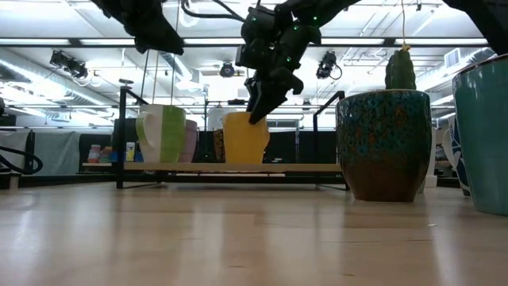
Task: Place coffee mugs
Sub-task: Put the yellow mug on the shelf
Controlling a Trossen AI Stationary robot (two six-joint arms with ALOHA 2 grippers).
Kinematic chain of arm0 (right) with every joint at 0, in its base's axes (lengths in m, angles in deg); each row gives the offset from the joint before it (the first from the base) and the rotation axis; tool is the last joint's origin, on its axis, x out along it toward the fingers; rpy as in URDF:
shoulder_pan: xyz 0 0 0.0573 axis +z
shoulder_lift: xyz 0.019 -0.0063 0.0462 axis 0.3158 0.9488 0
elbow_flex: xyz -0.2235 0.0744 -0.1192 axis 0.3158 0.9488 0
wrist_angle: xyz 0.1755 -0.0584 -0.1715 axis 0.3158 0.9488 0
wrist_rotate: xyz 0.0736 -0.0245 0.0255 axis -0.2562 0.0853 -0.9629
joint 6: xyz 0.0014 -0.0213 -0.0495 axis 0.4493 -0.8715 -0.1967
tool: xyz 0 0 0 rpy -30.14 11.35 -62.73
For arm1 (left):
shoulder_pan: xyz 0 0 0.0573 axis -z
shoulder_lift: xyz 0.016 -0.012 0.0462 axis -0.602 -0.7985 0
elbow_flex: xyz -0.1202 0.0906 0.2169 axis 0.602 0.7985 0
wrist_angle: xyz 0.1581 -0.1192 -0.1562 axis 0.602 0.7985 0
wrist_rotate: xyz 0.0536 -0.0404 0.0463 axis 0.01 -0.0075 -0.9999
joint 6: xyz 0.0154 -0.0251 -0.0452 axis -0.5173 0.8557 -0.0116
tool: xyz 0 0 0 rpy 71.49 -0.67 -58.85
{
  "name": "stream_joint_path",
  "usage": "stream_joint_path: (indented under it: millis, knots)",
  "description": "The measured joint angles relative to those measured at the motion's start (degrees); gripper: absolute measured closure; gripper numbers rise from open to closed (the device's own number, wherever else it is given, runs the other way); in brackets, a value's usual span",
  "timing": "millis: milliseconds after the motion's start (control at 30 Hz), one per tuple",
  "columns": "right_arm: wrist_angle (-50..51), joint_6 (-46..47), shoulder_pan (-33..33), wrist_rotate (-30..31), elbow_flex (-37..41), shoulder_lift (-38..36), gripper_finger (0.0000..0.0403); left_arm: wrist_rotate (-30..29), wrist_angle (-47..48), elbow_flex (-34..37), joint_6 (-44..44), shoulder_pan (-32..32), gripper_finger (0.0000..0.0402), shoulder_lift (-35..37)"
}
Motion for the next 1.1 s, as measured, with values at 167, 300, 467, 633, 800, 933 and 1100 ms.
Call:
stream_joint_path:
  millis: [167, 300, 467, 633, 800, 933, 1100]
  knots:
    - [0.58, 1.42, 0.54, 0.15, -0.85, -1.06, 0.0199, 0.05, 3.14, -3.45, -0.38, -2.56, 0.0260, -3.41]
    - [1.66, 2.51, 0.63, 0.14, -1.68, -1.72, 0.0177, 0.45, 4.39, -5.79, -0.67, -4.00, 0.0260, -5.73]
    - [2.47, 2.90, 0.60, 0.16, -1.78, -2.86, 0.0154, 1.74, 5.24, -7.96, -1.26, -4.70, 0.0260, -8.09]
    - [2.99, 3.51, 1.13, 1.44, -1.78, -6.05, 0.0137, 1.84, 5.93, -10.28, -2.85, -4.97, 0.0260, -11.04]
    - [4.58, 6.41, 1.00, 1.50, -0.84, -10.25, 0.0134, 1.75, 6.13, -10.61, -4.80, -5.16, 0.0260, -12.60]
    - [1.68, 8.80, 0.50, -0.43, 4.66, -14.60, 0.0138, 1.75, 5.98, -10.60, -5.47, -5.16, 0.0260, -12.66]
    - [-9.26, 11.64, 1.98, 0.66, 15.60, -21.29, 0.0142, 1.22, 5.70, -10.60, -6.01, -5.42, 0.0260, -12.66]
